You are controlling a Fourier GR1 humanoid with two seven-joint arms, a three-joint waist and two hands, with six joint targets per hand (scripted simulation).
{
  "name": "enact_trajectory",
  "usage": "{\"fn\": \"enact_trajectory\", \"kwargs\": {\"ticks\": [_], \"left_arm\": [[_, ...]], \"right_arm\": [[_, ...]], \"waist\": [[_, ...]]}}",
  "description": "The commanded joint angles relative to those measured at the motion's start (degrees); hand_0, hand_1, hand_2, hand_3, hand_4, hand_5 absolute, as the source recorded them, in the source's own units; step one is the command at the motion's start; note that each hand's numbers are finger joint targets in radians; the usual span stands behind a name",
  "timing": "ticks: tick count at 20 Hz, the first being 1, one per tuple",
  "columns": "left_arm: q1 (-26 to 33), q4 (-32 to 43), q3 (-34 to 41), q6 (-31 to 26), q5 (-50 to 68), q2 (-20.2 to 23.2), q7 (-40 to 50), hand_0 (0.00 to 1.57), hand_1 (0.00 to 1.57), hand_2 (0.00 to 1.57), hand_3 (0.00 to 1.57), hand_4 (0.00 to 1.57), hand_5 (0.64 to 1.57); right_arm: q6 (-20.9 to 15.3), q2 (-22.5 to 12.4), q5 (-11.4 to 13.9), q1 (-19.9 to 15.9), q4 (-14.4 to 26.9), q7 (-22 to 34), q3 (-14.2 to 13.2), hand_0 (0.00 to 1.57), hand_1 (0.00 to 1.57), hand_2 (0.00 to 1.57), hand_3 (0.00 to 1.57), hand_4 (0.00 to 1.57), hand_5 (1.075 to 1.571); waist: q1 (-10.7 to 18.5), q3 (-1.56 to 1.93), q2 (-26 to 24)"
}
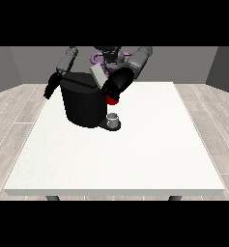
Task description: Insert the coffee pod into the coffee machine and close the lid
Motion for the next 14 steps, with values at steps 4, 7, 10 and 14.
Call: {"fn": "enact_trajectory", "kwargs": {"ticks": [4,7,10,14], "left_arm": [[0.7,0.2,-0.2,5.8,-2.3,0.4,-1.2,0.51,0.51,0.78,0.6,0.0,1.571],[0.7,0.5,-0.7,3.7,-3.0,1.1,-0.6,0.0,0.0,0.63,0.51,0.0,1.571],[0.0,2.0,0.0,3.8,-3.3,2.4,-0.3,0.0,0.0,0.57,0.47,0.0,1.571],[-0.5,0.5,-0.2,2.5,-2.9,0.9,-0.1,0.0,0.0,0.48,0.38,0.0,1.571]], "right_arm": [[-0.9,0.4,1.2,-0.6,-0.7,-0.4,0.8,0.0,0.0,0.0,0.0,0.19,1.571],[0.5,-0.8,0.0,-0.7,0.7,0.0,-0.4,0.0,0.0,0.0,0.0,0.11,1.571],[-0.6,0.1,1.1,-1.3,-1.4,2.9,0.7,0.0,0.0,0.0,0.0,0.21,1.571],[-0.5,-1.0,0.7,-0.1,2.0,-0.4,-0.9,0.0,0.0,0.0,0.0,0.15,1.571]], "waist": [[-0.1,-0.17,2.0],[0.8,-0.16,0.8],[-0.6,-0.17,0.6],[1.1,-0.15,-0.2]]}}
